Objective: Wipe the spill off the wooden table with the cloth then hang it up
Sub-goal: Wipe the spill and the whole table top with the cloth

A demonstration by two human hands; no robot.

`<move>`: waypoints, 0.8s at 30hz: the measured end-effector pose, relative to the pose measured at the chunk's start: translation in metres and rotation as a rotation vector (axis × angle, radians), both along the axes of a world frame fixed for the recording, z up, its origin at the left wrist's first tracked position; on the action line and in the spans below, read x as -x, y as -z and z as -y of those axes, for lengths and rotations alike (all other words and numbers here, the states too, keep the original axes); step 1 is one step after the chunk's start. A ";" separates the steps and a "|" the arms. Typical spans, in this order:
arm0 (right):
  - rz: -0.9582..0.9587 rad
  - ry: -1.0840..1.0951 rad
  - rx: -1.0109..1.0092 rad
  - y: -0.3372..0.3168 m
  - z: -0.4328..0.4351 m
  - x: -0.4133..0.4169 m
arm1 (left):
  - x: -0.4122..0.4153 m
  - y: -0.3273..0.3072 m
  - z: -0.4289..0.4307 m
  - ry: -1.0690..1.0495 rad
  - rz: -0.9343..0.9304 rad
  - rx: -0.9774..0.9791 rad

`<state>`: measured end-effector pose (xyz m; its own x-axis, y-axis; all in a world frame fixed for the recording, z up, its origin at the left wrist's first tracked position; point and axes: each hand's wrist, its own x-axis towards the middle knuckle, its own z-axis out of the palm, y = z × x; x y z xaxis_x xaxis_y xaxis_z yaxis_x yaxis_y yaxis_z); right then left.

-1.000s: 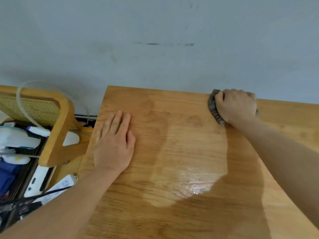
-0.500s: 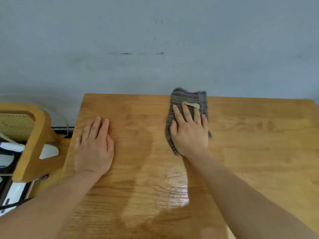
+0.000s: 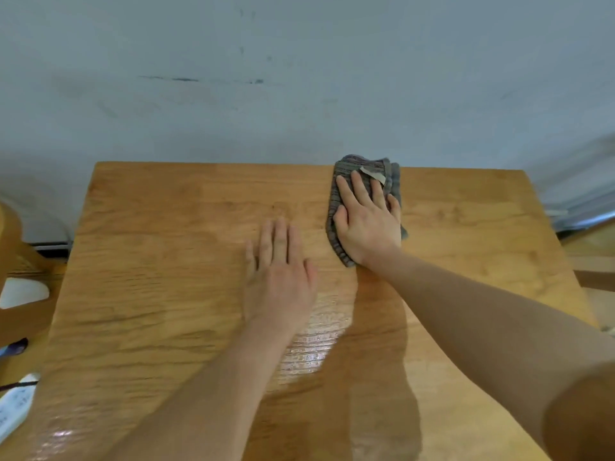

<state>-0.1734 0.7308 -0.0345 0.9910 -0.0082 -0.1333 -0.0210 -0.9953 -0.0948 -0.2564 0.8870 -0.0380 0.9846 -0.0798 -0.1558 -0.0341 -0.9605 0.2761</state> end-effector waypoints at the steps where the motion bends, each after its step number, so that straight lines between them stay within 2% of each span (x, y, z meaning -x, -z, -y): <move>1: 0.004 -0.033 -0.001 0.000 0.002 -0.006 | 0.002 0.000 0.020 0.011 -0.010 -0.005; 9: 0.083 -0.133 -0.072 0.004 -0.024 -0.077 | 0.003 0.001 0.045 -0.071 -0.010 -0.095; 13: 0.126 -0.277 -0.083 0.009 0.015 -0.072 | 0.006 0.003 0.047 -0.095 0.035 -0.124; 20: 0.109 0.098 -0.028 0.006 0.213 -0.074 | 0.004 0.003 0.047 -0.109 0.075 -0.148; 24: 0.101 0.195 -0.026 0.011 0.213 -0.069 | 0.003 0.006 0.051 -0.119 0.091 -0.151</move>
<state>-0.1044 0.5180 -0.0456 0.9793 -0.1990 -0.0362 -0.2021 -0.9705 -0.1317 -0.2598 0.8359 -0.0437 0.9962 0.0556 -0.0669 0.0639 -0.9895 0.1300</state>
